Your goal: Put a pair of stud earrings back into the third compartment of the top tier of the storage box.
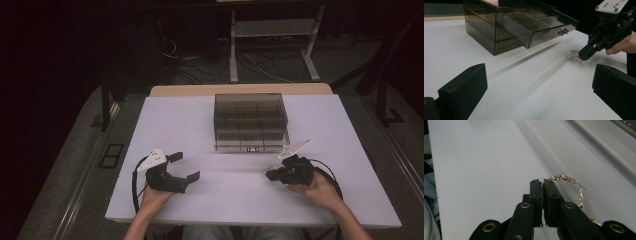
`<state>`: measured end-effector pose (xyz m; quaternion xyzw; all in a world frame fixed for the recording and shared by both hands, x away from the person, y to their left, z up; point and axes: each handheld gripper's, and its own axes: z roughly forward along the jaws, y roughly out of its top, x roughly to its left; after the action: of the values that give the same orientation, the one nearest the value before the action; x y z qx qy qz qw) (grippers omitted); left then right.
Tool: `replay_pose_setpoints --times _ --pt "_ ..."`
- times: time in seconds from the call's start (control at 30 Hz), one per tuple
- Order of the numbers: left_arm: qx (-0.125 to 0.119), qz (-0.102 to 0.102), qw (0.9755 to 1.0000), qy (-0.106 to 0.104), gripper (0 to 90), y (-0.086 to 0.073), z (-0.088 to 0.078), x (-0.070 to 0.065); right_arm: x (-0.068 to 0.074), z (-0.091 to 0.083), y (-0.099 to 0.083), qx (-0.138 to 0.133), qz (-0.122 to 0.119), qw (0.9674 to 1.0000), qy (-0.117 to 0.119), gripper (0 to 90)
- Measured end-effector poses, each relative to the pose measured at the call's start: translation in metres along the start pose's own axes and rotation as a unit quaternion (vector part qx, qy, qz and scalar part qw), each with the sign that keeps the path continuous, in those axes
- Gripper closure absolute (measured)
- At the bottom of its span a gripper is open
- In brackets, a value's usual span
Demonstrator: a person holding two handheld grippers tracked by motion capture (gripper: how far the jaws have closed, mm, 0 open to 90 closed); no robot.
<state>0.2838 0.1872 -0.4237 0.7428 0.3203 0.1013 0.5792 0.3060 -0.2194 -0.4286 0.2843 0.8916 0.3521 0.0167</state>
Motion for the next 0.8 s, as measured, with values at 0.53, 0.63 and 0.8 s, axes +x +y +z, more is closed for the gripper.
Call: replay_pose_setpoints --times 0.53,0.63,0.8 --pt "0.003 0.002 1.0000 0.000 0.0 0.000 0.001 0.000 0.003 -0.012 0.005 -0.015 0.005 0.9998 0.009 85.0" --pt "0.003 0.002 1.0000 0.001 0.0 -0.001 0.001 0.000 0.002 -0.016 0.006 -0.019 0.008 0.9997 0.009 85.1" --pt "0.002 0.000 1.0000 0.003 0.0 -0.001 -0.001 -0.001 0.001 -0.025 0.007 -0.027 0.013 0.9995 0.012 85.0"
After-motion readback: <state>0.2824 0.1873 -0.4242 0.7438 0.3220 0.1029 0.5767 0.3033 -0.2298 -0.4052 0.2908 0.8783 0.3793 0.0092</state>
